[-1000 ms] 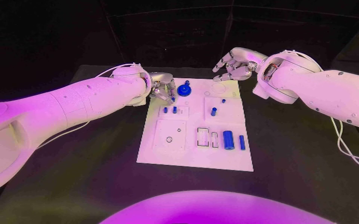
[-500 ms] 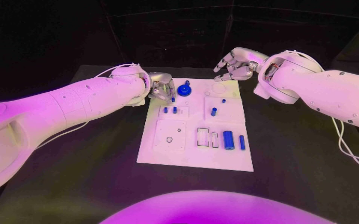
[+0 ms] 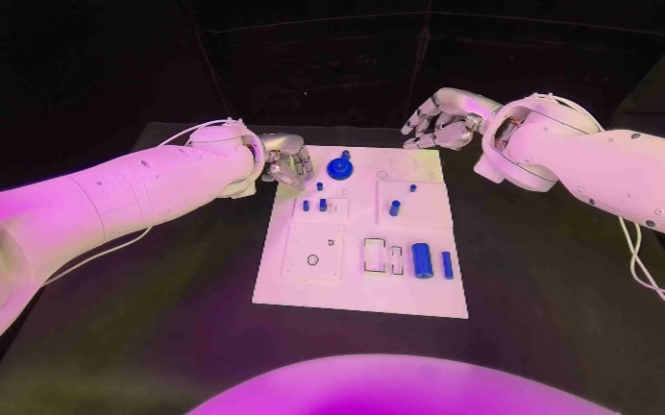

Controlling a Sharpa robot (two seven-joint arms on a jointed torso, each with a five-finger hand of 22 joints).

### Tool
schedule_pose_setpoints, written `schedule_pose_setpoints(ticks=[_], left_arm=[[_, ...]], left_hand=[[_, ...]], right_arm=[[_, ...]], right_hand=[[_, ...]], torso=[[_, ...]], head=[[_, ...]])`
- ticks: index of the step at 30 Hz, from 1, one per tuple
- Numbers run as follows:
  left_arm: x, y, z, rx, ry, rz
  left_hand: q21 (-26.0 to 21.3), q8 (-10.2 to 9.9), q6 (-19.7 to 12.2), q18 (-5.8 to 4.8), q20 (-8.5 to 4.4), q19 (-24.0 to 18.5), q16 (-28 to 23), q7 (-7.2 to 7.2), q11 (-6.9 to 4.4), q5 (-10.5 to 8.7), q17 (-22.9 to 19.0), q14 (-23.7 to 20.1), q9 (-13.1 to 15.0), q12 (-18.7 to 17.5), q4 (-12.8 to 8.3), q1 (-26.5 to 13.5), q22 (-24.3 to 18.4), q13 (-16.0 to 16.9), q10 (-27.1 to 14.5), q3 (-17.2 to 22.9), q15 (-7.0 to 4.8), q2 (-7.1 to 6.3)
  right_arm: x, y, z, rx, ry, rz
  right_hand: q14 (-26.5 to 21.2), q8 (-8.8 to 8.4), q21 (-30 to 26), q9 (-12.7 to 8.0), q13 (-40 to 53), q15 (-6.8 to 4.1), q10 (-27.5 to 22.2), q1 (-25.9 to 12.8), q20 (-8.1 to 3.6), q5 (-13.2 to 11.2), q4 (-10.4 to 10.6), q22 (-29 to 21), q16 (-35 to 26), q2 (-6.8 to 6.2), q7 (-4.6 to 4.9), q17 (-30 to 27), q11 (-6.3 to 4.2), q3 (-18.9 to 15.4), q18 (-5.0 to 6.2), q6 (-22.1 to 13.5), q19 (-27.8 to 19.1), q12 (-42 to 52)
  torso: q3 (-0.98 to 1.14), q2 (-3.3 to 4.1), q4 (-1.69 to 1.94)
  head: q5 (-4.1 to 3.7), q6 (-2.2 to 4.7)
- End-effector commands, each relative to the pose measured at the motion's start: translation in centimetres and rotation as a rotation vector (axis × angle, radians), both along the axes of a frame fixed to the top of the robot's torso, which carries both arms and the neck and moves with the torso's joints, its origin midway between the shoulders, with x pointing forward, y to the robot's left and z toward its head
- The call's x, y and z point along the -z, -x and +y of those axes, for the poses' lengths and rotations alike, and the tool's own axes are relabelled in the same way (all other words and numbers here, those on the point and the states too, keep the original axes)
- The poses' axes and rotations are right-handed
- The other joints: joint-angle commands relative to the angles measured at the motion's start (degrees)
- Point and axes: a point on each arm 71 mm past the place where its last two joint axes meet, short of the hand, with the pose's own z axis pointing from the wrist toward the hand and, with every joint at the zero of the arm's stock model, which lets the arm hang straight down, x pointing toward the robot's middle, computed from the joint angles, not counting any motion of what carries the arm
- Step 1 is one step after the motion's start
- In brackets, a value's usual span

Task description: Assemble the parts on the task board

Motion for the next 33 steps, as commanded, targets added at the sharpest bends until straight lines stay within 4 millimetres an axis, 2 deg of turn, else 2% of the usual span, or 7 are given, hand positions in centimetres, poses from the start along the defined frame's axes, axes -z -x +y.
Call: schedule_pose_setpoints(ticks=[1, 7, 9, 12, 20, 23, 33], left_arm=[[-1.3, -0.3, 0.9, -0.029, 0.153, -0.08], [-3.0, 0.0, 3.0, -0.198, 0.555, -0.087], [-3.6, 0.3, 3.4, -0.233, 0.76, -0.032], [-4.1, 0.8, 3.4, -0.21, 0.93, 0.033], [-4.9, 1.9, 3.5, -0.194, 1.185, 0.119], [-5.1, 2.2, 3.5, -0.221, 1.246, 0.127], [-5.6, 2.9, 3.4, -0.252, 1.337, 0.138]], left_hand=[[-0.25, 0.72, 0.92, -0.83, 0.44, 0.0, 0.01, 0.63, 0.12, 0.35, 0.02, -0.02, 0.18, 0.17, -0.26, 0.61, -0.11, 0.18, 0.36, 0.48, 0.51, 0.38], [-8.09, 2.3, 3.56, 0.99, 0.45, -3.86, -3.93, 0.99, 0.0, 0.32, -7.29, -2.71, 0.37, 2.3, -1.04, 1.26, -9.63, 0.69, 2.9, 1.94, 0.42, 0.89], [-15.21, 2.53, 3.63, 2.39, 0.51, -7.88, -9.03, 1.12, 0.19, 0.31, -15.86, -6.39, 0.21, 2.67, -1.57, 1.67, -17.71, 0.6, 2.46, 3.16, 0.47, 1.42], [-17.29, 2.74, 3.52, 2.48, 0.67, -10.14, -14.05, 1.4, 0.42, 0.64, -23.75, -10.44, 0.12, 3.01, -1.57, 1.64, -19.12, 0.51, 1.76, 4.49, 0.72, 2.45], [-19.56, 3.42, 3.25, 2.48, 1.28, -11.94, -15.89, 1.35, 0.49, 0.57, -26.37, -12.9, 0.11, 4.32, 0.67, -2.27, -20.42, 0.58, 1.11, 1.87, 1.21, 2.13], [-20.25, 3.64, 2.94, 2.54, 1.43, -11.96, -15.83, 1.31, 0.48, 0.54, -26.66, -13.1, 0.11, 4.79, 1.73, -3.44, -20.93, 0.59, 0.71, 0.38, 1.29, 2.34], [-21.53, 4.25, 1.76, 2.54, 1.62, -12.11, -15.9, 1.58, 0.76, 0.57, -27.22, -13.92, 0.19, 5.83, 1.74, -2.89, -21.87, 0.65, -0.62, -1.32, 1.49, 2.72]], right_arm=[[0.0, 0.0, -0.5, 0.006, 0.039, -0.039], [0.7, 0.4, -1.3, -0.011, 0.178, -0.102], [1.2, 0.7, -1.6, -0.016, 0.232, -0.123], [1.9, 1.0, -1.7, -0.021, 0.281, -0.137], [3.8, 2.2, -1.2, -0.027, 0.319, -0.157], [4.4, 2.6, -0.9, -0.03, 0.33, -0.155], [5.5, 2.8, 0.1, -0.03, 0.316, -0.123]], right_hand=[[0.49, 0.11, -0.35, -0.09, -5.43, 0.6, 1.84, 1.65, 0.46, -1.3, -0.13, -0.11, -0.46, -0.15, 0.14, -0.38, 0.45, 0.85, 1.13, 0.9, 0.23, -4.83], [1.58, 0.65, 0.79, -0.01, -13.28, -0.34, 5.02, 5.07, -0.2, -2.17, -1.36, 1.8, 0.95, -0.84, -1.73, 1.28, -0.81, 3.3, 0.67, 5.73, 1.95, -10.55], [2.06, -0.23, 1.84, -0.23, -16.18, -0.42, 6.1, 5.43, -0.2, -2.32, -1.37, 3.36, 2.3, -1.47, -1.95, 2.72, -0.9, 4.14, 0.28, 6.05, 2.97, -12.46], [2.25, -1.16, 2.44, -0.3, -18.27, -0.34, 6.97, 5.28, -0.21, -2.45, -1.15, 4.24, 3.06, -2.08, -1.79, 3.48, -0.7, 4.69, 0.16, 5.87, 3.49, -13.7], [1.95, -2.18, 1.94, -0.32, -20.93, 0.0, 6.96, 4.41, 0.05, -3.02, -0.37, 3.53, 2.46, -2.96, -1.47, 2.61, -0.3, 5.17, 0.29, 5.75, 2.93, -15.42], [1.84, -2.97, 1.76, -0.35, -22.25, 0.4, 6.23, 4.11, 0.34, -3.47, -0.12, 3.29, 2.28, -3.52, -0.81, 2.35, 0.29, 5.31, 0.32, 5.04, 2.74, -16.37], [1.75, -4.3, 1.37, -0.28, -25.42, 1.1, 4.44, 4.35, 1.01, -3.96, -0.37, 2.78, 2.47, -4.14, -0.03, 2.37, 1.24, 6.31, 0.48, 4.09, 2.37, -18.06]], torso=[[-0.06, -0.06, -0.12], [-0.08, 0.05, 0.14], [-0.06, 0.05, 0.12], [-0.11, 0.06, -0.05], [0.08, 0.21, -0.22], [0.02, 0.17, 0.06], [0.04, 0.17, -0.08]], head=[[-0.33, 0.24], [-1.26, 0.56], [-1.88, 0.78], [-2.24, 1.15], [-2.89, 1.42], [-3.33, 1.42], [-3.34, 1.21]])
